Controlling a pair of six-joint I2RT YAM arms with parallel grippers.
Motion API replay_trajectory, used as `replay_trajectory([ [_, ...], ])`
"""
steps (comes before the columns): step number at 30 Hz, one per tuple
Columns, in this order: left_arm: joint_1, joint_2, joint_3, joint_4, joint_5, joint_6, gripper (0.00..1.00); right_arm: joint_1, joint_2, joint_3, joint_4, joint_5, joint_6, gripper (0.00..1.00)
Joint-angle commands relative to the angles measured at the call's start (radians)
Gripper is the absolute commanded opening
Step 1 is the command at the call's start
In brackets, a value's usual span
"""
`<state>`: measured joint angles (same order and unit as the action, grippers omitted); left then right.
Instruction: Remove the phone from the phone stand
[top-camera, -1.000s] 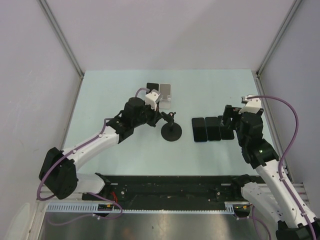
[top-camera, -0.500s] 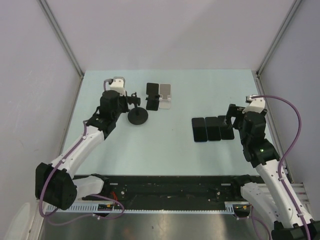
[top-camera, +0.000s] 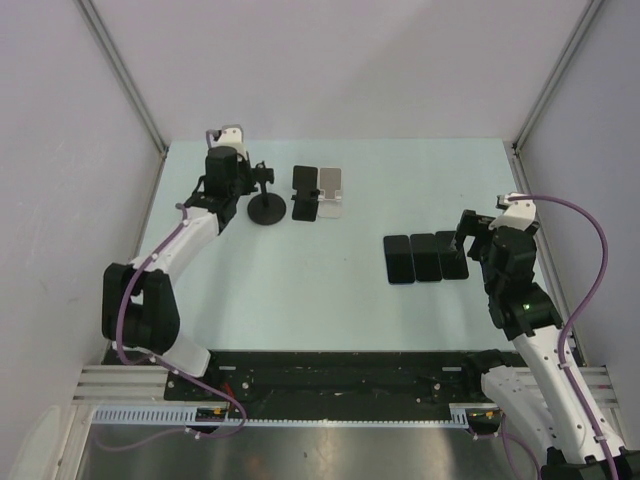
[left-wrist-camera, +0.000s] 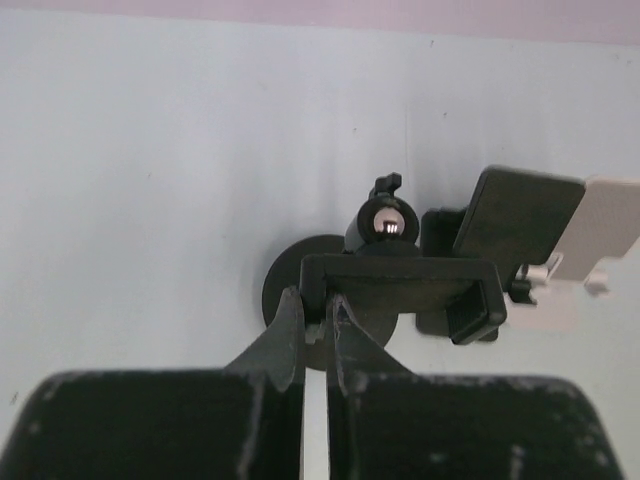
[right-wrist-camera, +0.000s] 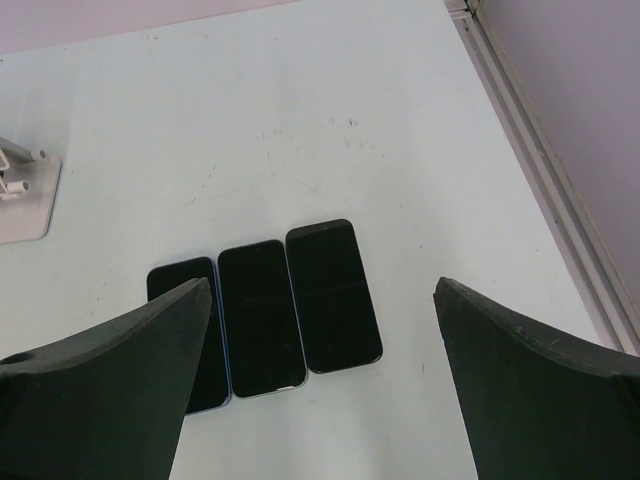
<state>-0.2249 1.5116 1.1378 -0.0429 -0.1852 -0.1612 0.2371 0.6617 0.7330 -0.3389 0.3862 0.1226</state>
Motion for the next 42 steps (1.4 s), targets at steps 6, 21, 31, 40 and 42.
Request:
replay_trajectory([
  [6, 0.001, 0.102, 0.169, 0.166, 0.064, -0.067, 0.0, -0.009, -0.017, 0.0, 0.018, 0.036, -0.006, 1.0],
  [21, -0.008, 0.142, 0.154, 0.186, 0.099, -0.043, 0.31, -0.024, -0.013, 0.0, 0.051, 0.016, -0.02, 1.0],
  [31, -0.008, -0.01, 0.085, 0.172, 0.093, -0.009, 0.89, -0.042, -0.02, 0.077, 0.031, -0.07, -0.08, 1.0],
  [40, -0.01, -0.232, 0.007, 0.107, 0.109, -0.018, 1.0, -0.042, -0.138, 0.175, 0.067, -0.315, -0.116, 1.0],
  [42, -0.008, -0.298, -0.029, 0.107, 0.107, -0.018, 1.0, -0.042, -0.172, 0.19, 0.1, -0.375, -0.118, 1.0],
])
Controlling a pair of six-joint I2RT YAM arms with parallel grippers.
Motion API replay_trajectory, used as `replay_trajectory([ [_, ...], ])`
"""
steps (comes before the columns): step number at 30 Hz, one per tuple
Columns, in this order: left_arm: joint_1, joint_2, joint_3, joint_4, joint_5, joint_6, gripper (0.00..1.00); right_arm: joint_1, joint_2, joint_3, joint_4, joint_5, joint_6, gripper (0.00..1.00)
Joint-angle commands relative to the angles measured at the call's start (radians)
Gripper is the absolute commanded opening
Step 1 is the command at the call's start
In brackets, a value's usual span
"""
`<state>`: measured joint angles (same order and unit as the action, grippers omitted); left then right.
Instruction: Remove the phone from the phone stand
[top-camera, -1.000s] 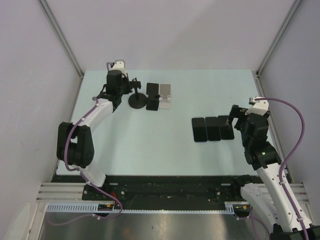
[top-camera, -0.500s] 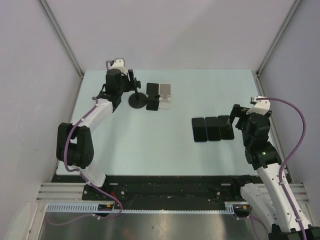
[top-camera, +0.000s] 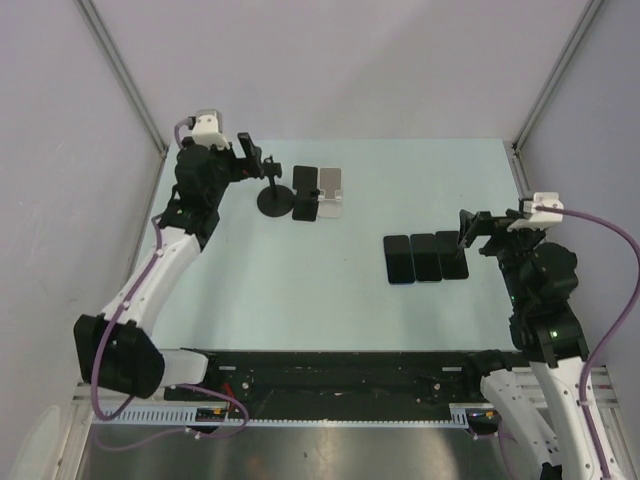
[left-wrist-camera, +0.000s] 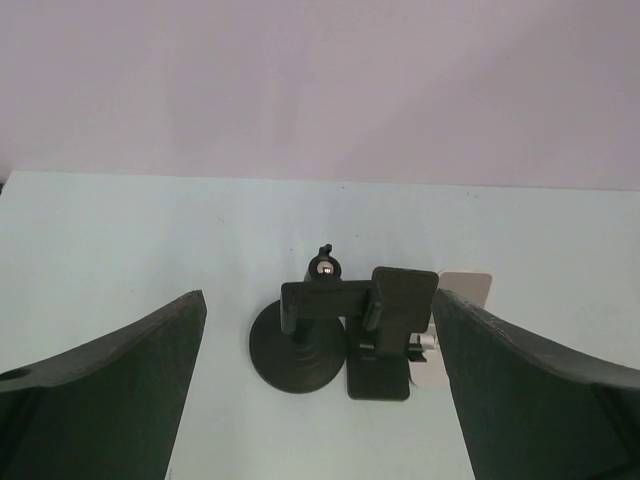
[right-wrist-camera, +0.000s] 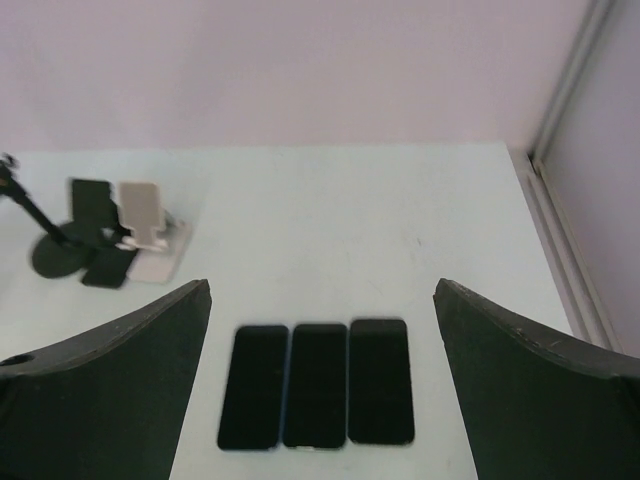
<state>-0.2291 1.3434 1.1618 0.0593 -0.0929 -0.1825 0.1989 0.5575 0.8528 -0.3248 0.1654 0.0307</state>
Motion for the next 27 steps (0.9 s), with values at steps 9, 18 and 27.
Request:
replay_trajectory([
  [9, -0.004, -0.394, -0.195, 0.005, -0.03, 0.009, 1.0, -0.004, -0.103, 0.15, 0.139, -0.28, 0.001, 1.0],
  [18, -0.004, -0.745, -0.404, -0.004, -0.163, -0.018, 1.0, 0.027, -0.09, 0.15, 0.075, -0.067, -0.017, 1.0],
  [27, -0.004, -1.015, -0.478, -0.101, -0.225, 0.02, 1.0, 0.074, -0.056, 0.15, 0.063, 0.043, -0.055, 1.0],
])
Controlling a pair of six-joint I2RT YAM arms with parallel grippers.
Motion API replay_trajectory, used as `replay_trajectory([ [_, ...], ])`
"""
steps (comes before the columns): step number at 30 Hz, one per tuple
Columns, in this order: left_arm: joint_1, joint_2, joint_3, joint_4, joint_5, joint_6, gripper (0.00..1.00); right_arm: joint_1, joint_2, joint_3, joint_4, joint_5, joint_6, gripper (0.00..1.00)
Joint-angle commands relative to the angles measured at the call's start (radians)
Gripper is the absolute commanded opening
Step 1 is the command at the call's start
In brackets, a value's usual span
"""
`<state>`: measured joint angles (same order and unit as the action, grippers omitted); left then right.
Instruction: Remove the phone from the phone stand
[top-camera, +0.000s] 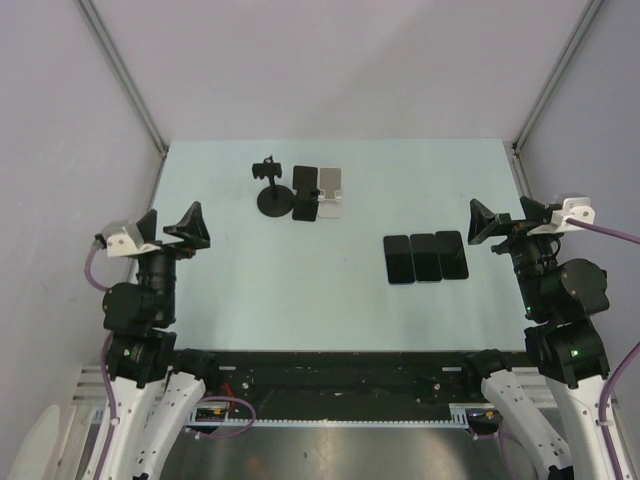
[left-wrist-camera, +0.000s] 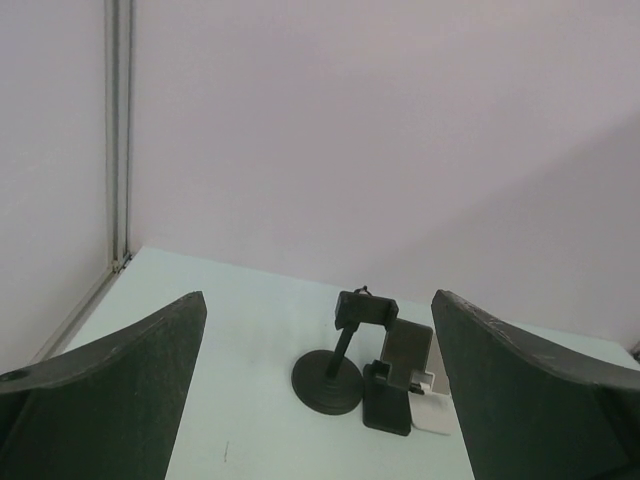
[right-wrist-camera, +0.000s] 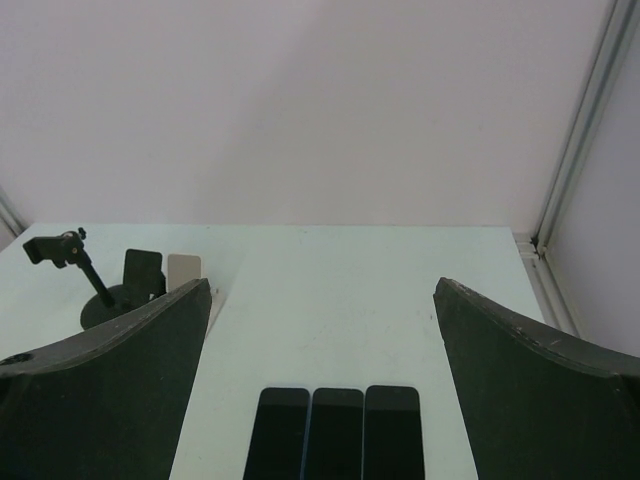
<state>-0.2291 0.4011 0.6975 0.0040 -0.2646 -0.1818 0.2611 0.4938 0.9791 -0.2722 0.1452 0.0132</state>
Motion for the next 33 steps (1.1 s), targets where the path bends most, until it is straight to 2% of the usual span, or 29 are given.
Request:
replay_trajectory([
  [1, -0.004, -0.088, -0.021, -0.05, -0.061, 0.018, 1.0, 0.013, 0.008, 0.024, 0.01, 0.062, -0.039, 1.0],
  [6, -0.004, -0.134, -0.027, -0.061, -0.107, 0.004, 1.0, 0.02, 0.011, 0.024, 0.002, 0.063, -0.039, 1.0],
  [33, -0.004, -0.15, -0.027, -0.118, -0.079, -0.053, 1.0, 0.041, 0.019, 0.024, -0.028, 0.074, -0.038, 1.0],
])
